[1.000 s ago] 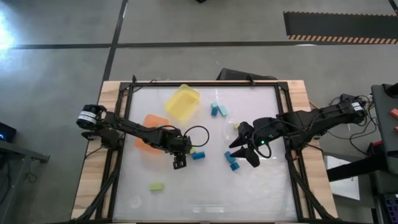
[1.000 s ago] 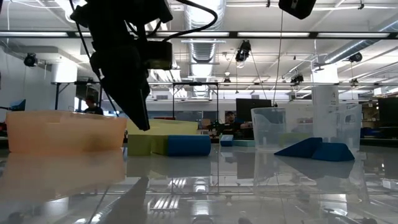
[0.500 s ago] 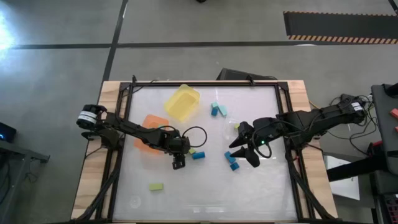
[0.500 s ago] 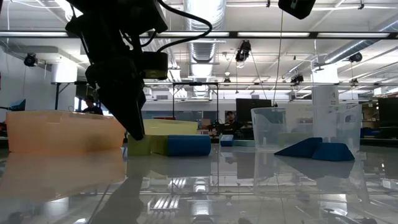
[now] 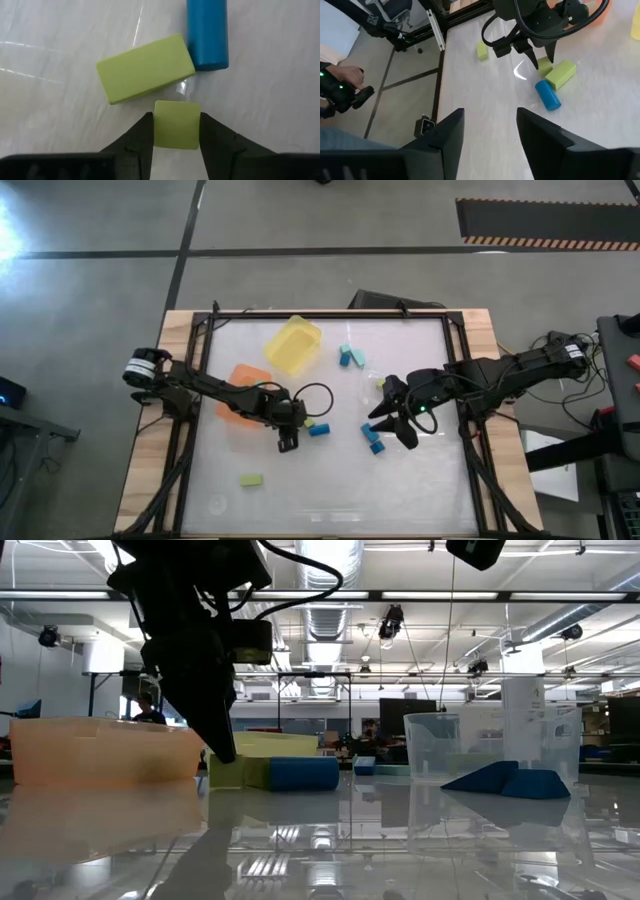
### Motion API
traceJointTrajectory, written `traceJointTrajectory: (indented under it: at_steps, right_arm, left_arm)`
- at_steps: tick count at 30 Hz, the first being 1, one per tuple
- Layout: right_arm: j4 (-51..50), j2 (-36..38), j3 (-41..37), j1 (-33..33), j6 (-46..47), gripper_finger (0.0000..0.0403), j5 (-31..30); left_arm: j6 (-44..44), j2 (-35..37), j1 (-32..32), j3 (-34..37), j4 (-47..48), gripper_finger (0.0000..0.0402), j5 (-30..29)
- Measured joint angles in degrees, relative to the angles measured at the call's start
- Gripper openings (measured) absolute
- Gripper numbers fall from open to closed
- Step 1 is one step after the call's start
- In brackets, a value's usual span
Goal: Sort & place blocks by color
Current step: Put the green block into the transparent bin
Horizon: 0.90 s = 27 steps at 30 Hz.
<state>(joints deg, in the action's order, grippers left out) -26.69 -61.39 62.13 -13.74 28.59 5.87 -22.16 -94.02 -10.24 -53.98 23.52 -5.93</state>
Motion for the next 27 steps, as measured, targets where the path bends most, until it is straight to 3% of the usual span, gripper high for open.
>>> traceJointTrajectory:
  at_steps: [8, 13, 18, 27]
  right_arm:
    - [3.33, 1.65, 0.20, 0.00, -2.74, 0.0128, -3.05]
    - [6.09, 2.23, 0.22, 0.07, -6.37, 0.0121, -6.39]
    - [8.42, 2.24, 0.22, 0.15, -8.35, 0.0126, -7.59]
    - [19.71, 2.26, 0.26, 0.17, -13.03, 0.0165, -12.48]
  left_arm:
    - [-3.46, 5.98, -0.07, -4.97, 0.50, 0.0108, -0.25]
    - [-4.52, 12.13, -0.04, -9.27, -0.23, 0.0108, -4.28]
    - [-4.51, 17.45, -0.04, -11.75, -3.95, 0.0108, -8.77]
    - [-2.54, 21.81, -0.57, -11.80, -20.66, 0.0108, -11.36]
